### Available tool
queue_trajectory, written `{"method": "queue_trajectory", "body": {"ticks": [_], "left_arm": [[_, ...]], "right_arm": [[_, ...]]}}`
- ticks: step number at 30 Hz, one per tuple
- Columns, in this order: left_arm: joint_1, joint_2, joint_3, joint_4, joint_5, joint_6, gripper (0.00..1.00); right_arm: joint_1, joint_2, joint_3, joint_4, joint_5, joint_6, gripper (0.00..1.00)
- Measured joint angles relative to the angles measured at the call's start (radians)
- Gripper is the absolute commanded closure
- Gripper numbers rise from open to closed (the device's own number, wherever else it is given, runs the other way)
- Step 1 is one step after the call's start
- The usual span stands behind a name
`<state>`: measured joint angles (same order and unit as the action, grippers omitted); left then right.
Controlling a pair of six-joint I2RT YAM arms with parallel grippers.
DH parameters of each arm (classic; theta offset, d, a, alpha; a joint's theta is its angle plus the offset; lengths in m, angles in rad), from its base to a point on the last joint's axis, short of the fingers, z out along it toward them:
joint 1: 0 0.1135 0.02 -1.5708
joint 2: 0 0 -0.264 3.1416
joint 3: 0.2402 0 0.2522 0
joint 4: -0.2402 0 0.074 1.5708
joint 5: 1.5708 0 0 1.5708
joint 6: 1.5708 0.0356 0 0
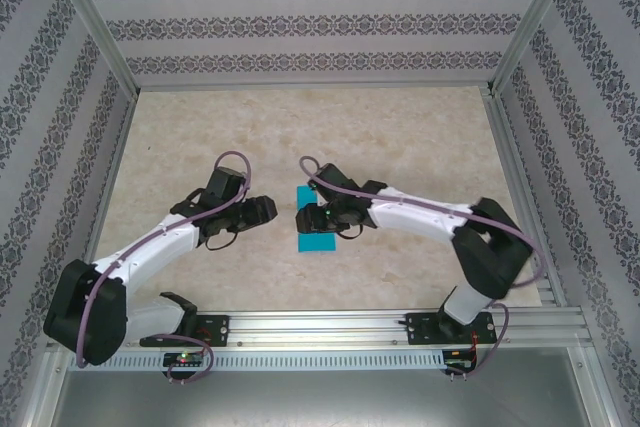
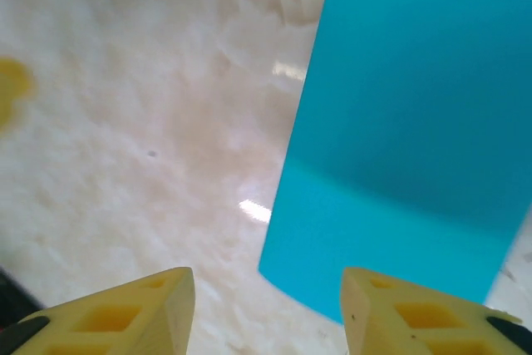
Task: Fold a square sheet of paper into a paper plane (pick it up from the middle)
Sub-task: Rotate the paper at the center of the table, then third fold the triangle at the center of the table.
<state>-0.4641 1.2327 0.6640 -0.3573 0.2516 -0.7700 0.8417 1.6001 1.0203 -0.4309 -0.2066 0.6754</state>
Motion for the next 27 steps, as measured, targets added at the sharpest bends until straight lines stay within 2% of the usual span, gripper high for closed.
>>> {"method": "queue_trajectory", "body": {"ticks": [4,9,18,27], "left_arm": [[-0.086,0.116,0.031,0.082,0.047,-0.020,0.65],[-0.165,0.280,0.123,0.154,0.078,-0.035,0.75],[-0.182,0.473,0.235,0.182,0.069,-0.048,0.82],[-0.186,0.546,0.262,0.154,0.023,-0.047,0.85]], "right_arm": [[-0.055,-0.129,-0.106,0.043,0.035,0.086,0.46],[-0.124,-0.147,-0.216,0.056,0.040,0.143,0.46],[-0.124,-0.122,-0.242,0.109,0.003,0.177,0.48],[-0.124,-0.072,-0.244,0.131,-0.035,0.193,0.49]]}}
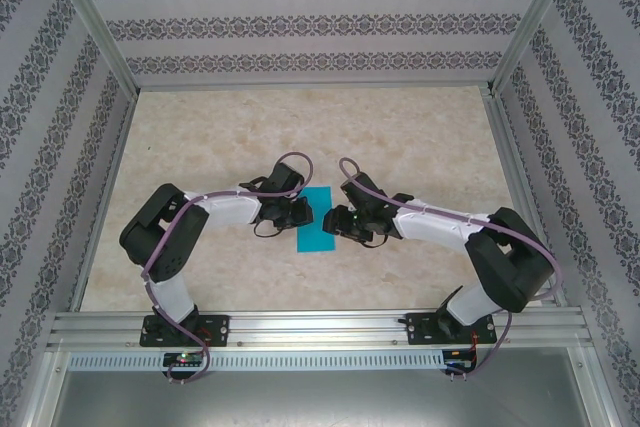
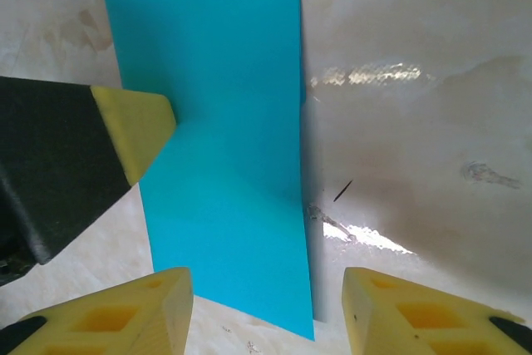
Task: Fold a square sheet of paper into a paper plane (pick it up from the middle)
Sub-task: Third fold the triangle at the center of the table.
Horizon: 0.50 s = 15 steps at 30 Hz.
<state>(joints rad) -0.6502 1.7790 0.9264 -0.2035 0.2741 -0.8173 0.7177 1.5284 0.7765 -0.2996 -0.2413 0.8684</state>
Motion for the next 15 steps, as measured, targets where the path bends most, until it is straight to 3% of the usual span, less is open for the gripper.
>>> {"method": "queue_trajectory", "body": {"ticks": [11,15], "left_arm": [[-0.007,0.002,0.001,-0.002,-0.021,-0.001,0.85],[-0.007,0.002,-0.001,0.001,-0.022,-0.001,0.85]], "right_arm": [[0.005,0.039,-0.017,0.008,-0.061,0.002,0.49],[0.016,0.056,-0.019,0.021,-0.078,0.001,0.54]]}}
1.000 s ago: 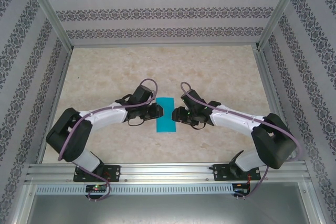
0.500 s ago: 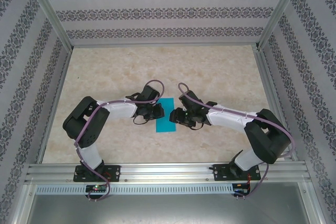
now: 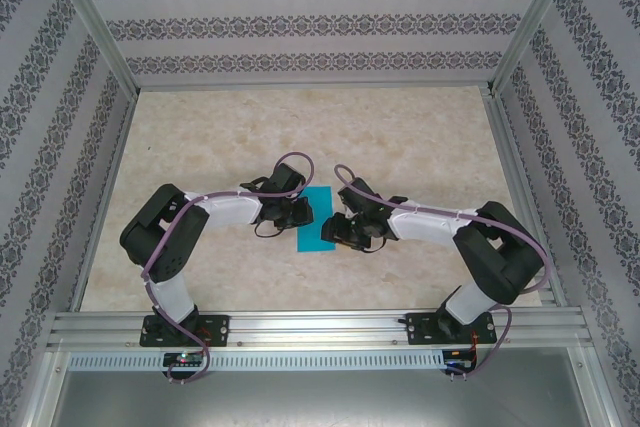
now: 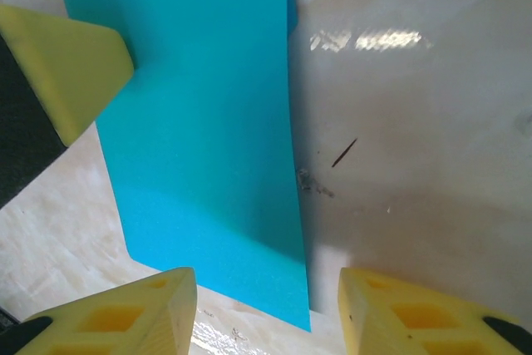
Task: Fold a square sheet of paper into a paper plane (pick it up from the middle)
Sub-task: Third fold the triangle at the center of the table.
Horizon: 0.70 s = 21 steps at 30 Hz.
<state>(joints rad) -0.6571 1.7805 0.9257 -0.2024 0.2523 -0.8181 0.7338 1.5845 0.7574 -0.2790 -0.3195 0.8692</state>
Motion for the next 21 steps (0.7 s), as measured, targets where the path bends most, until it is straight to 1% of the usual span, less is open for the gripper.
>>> {"method": "queue_trajectory", "body": {"ticks": [3,9,16,21], "left_arm": [[0.000,0.000,-0.003,0.004,0.000,-0.003,0.86],[0.000,0.000,-0.007,0.009,0.000,-0.003,0.86],[0.000,-0.002,-0.016,0.023,0.000,-0.004,0.86],[0.000,-0.005,-0.023,0.033,0.000,-0.008,0.86]], "right_arm": [[0.011,0.015,0.000,0.008,-0.012,-0.003,0.58],[0.013,0.025,-0.002,0.026,-0.034,-0.003,0.62],[0.013,0.008,-0.058,0.117,-0.061,0.021,0.65],[0.013,-0.011,-0.094,0.178,-0.075,0.061,0.72]]}}
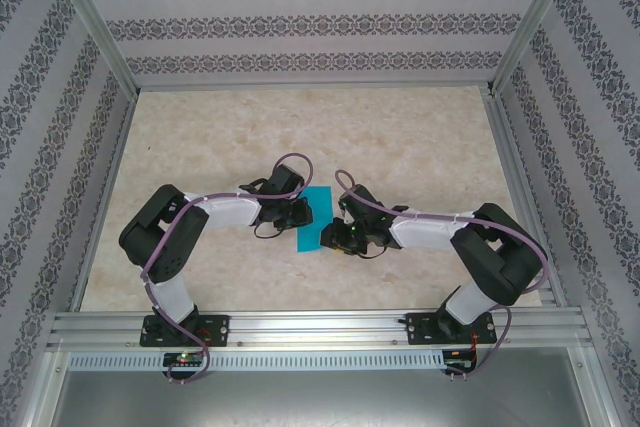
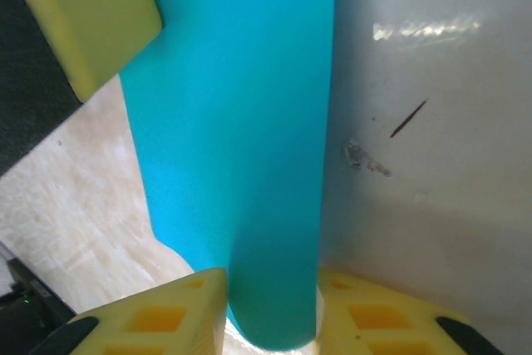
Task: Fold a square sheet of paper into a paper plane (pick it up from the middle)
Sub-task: Third fold the triangle at the center of the table.
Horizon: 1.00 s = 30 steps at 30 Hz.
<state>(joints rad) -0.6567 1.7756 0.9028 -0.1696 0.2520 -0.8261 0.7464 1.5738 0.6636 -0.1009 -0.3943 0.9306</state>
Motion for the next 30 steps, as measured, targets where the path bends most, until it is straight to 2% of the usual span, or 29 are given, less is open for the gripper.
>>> {"method": "queue_trajectory", "body": {"ticks": [5,11,17,19,23,30], "left_arm": [[0.000,-0.004,-0.005,0.006,0.000,-0.003,0.86],[0.000,-0.008,-0.010,0.013,0.000,-0.004,0.86],[0.000,-0.009,-0.010,0.013,0.000,-0.011,0.86],[0.000,-0.011,-0.010,0.013,0.000,-0.013,0.86],[0.000,-0.012,-0.010,0.012,0.000,-0.014,0.86],[0.000,-0.012,-0.010,0.012,0.000,-0.013,0.86]], "right_arm": [[0.000,-0.001,-0.015,0.051,0.003,0.046,0.80],[0.000,-0.002,-0.033,0.099,0.028,0.093,0.83],[0.000,-0.009,-0.040,0.126,0.058,0.127,0.90],[0.000,-0.015,-0.048,0.127,0.065,0.142,0.87],[0.000,-0.034,-0.068,0.131,0.080,0.161,0.71],[0.000,-0.070,-0.100,0.164,0.087,0.168,0.67]]}}
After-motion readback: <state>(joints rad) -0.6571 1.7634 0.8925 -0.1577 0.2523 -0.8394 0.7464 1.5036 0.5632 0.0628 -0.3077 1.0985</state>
